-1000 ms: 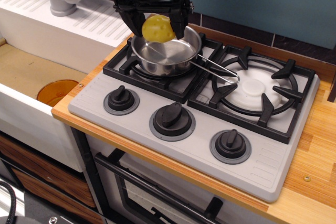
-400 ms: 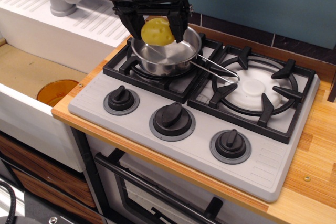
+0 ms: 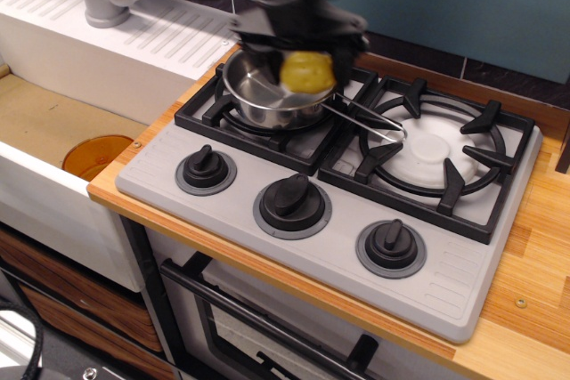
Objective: Put pot or pan on stove and put potato in pot or pan
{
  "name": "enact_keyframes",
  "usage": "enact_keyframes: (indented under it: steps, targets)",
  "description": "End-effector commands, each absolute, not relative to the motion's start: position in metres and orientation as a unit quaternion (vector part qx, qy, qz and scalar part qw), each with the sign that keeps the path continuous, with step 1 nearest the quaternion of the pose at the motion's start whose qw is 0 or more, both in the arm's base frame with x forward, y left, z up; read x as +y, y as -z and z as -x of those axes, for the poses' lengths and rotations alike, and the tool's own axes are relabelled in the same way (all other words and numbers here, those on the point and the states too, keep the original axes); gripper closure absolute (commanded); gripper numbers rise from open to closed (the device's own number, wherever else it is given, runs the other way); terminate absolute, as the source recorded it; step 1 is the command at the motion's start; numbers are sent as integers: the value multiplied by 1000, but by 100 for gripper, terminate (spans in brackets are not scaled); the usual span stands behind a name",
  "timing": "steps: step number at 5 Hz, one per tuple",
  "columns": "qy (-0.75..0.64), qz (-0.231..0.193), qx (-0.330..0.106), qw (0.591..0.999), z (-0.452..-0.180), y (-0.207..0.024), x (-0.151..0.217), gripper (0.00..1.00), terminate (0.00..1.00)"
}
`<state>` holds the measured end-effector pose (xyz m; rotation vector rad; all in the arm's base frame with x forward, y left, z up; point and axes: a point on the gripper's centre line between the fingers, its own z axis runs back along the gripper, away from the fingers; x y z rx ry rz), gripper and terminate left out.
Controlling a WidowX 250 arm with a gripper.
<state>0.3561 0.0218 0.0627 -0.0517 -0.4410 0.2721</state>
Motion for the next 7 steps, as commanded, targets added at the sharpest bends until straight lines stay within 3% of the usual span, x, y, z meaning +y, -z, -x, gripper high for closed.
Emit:
enact_keyframes:
  steps: [1,4,6,7]
  targets:
    - [-122,66,-278,951,-363,-81,33,0,0]
    - [-151,47,-244,957,-341,-102,17,0,0]
    - [-156,48,-210,964,-320,-128,17,0,0]
    - [-153,42,-199,967,-312,-138,18,0,100]
